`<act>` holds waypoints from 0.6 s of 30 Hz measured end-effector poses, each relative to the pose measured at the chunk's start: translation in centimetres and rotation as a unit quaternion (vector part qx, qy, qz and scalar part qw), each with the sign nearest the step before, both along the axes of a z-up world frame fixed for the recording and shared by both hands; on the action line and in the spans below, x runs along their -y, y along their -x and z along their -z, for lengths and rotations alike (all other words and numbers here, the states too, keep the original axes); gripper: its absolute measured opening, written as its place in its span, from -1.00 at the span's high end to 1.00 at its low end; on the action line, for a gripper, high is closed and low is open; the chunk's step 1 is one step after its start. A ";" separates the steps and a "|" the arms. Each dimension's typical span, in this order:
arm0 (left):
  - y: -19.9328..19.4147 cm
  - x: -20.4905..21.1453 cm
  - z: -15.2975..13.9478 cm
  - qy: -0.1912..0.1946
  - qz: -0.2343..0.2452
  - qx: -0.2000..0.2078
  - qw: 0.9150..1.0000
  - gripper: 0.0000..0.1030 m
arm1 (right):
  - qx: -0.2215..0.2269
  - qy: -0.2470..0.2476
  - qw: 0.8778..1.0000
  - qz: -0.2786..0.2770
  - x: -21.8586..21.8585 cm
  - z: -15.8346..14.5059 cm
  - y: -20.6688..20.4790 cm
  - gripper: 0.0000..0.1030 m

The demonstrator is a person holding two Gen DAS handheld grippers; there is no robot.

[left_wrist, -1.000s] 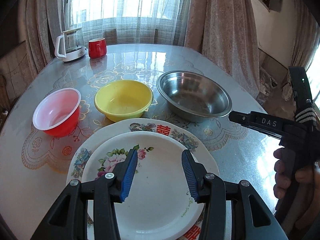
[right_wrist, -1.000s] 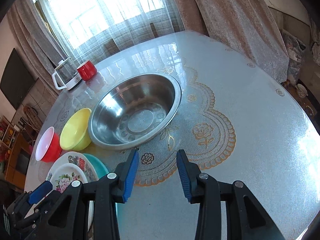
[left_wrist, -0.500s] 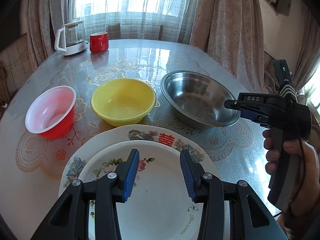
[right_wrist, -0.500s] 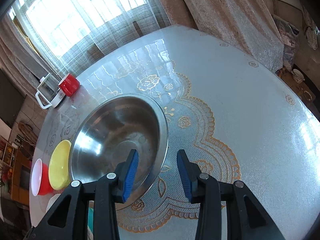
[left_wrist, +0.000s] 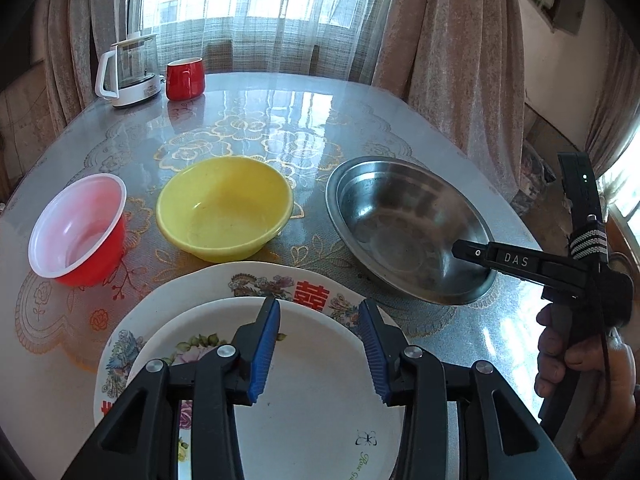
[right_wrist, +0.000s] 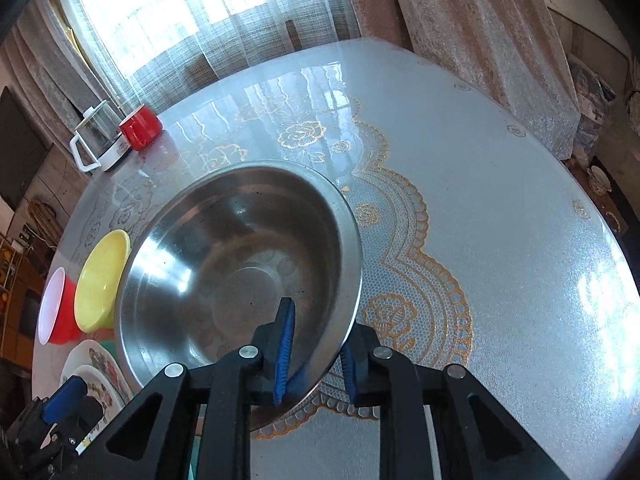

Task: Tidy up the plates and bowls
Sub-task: 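Close the right gripper on the steel bowl rim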

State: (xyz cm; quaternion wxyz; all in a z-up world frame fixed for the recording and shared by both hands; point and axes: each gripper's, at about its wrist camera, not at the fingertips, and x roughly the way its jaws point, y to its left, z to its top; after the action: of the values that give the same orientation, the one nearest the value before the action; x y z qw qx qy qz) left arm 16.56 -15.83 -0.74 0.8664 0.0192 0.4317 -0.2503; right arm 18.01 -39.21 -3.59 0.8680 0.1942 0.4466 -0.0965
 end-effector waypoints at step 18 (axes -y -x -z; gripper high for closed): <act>-1.4 5.9 0.2 0.001 0.052 -0.027 0.998 0.20 | -0.005 0.002 1.000 0.001 2.1 -0.1 6.5 0.58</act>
State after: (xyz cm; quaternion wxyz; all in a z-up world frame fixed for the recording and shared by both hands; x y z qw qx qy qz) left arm 17.94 -21.71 -0.97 0.8403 0.0343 0.4530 -0.2958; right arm 11.53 -41.32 -3.51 0.8662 0.1919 0.4507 -0.0990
